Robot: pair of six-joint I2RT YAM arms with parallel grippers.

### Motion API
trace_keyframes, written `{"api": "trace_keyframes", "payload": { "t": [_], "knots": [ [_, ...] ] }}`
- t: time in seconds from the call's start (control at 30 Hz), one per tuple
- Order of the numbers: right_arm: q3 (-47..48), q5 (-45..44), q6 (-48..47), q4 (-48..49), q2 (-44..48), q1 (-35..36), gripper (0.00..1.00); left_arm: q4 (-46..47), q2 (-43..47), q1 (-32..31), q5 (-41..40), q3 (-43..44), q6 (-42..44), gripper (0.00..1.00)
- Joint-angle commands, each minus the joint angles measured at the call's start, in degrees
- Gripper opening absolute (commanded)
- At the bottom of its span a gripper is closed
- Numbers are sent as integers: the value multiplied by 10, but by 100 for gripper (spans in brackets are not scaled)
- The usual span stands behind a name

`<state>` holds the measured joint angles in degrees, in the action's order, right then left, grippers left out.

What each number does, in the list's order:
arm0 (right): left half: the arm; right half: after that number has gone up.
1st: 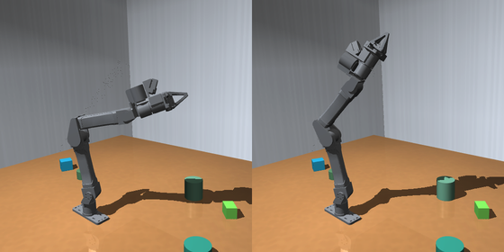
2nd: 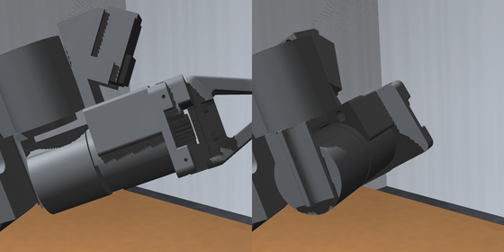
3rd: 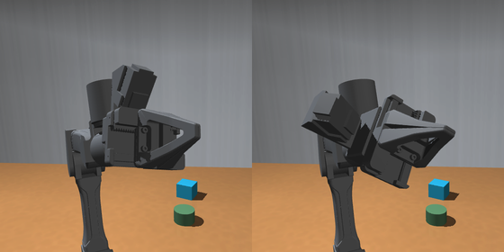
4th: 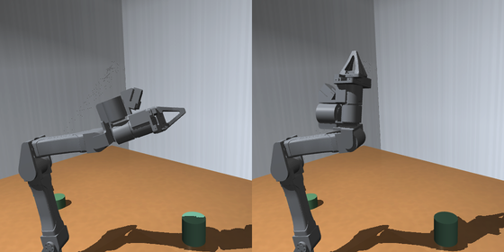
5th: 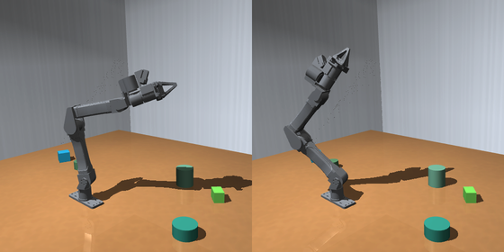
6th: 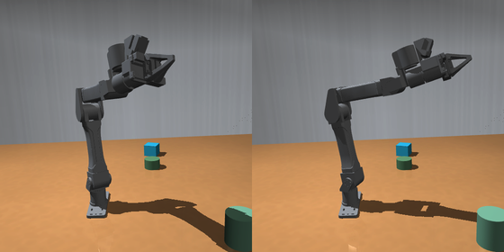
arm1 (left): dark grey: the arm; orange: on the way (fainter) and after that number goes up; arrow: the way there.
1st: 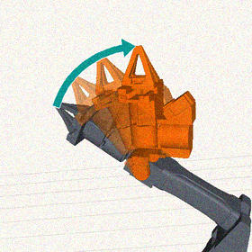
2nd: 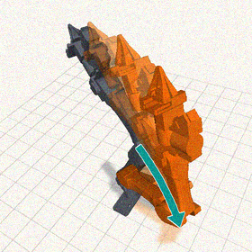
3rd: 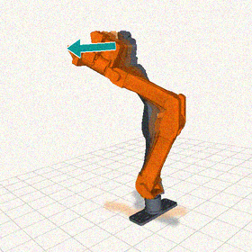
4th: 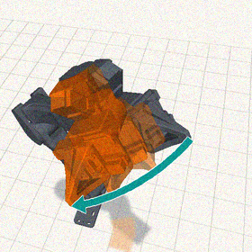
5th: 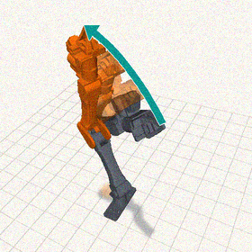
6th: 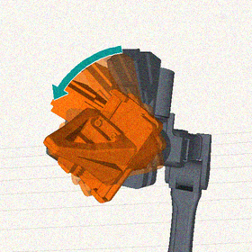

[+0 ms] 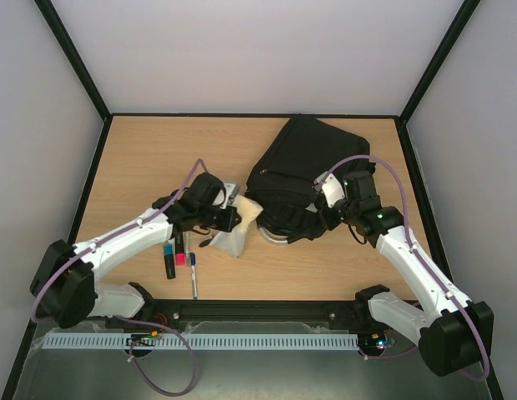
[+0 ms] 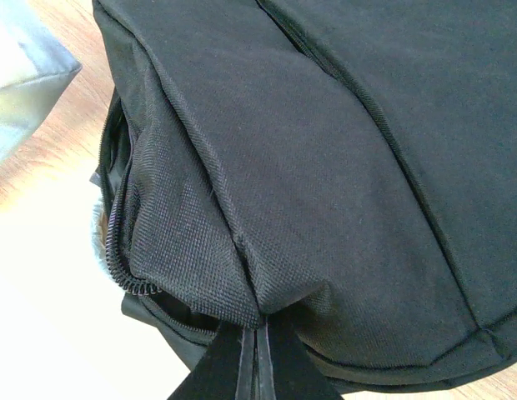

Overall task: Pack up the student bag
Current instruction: Pick up the stationery from the center of the board.

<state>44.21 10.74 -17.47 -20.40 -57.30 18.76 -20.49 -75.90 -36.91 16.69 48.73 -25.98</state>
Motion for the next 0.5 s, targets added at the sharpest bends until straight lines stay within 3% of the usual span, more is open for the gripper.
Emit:
{"api": "trace_keyframes", "payload": {
  "t": [0.0,0.27,0.47],
  "knots": [
    [45,-8,-14,-44,14,-2,1,19,38,-81,-55,55,35,2],
    [64,-10,-1,-52,18,-2,1,17,-22,-243,-199,142,114,2],
    [86,9,1,-81,18,-2,1,2,-115,-351,-360,229,257,2]
  ]
}}
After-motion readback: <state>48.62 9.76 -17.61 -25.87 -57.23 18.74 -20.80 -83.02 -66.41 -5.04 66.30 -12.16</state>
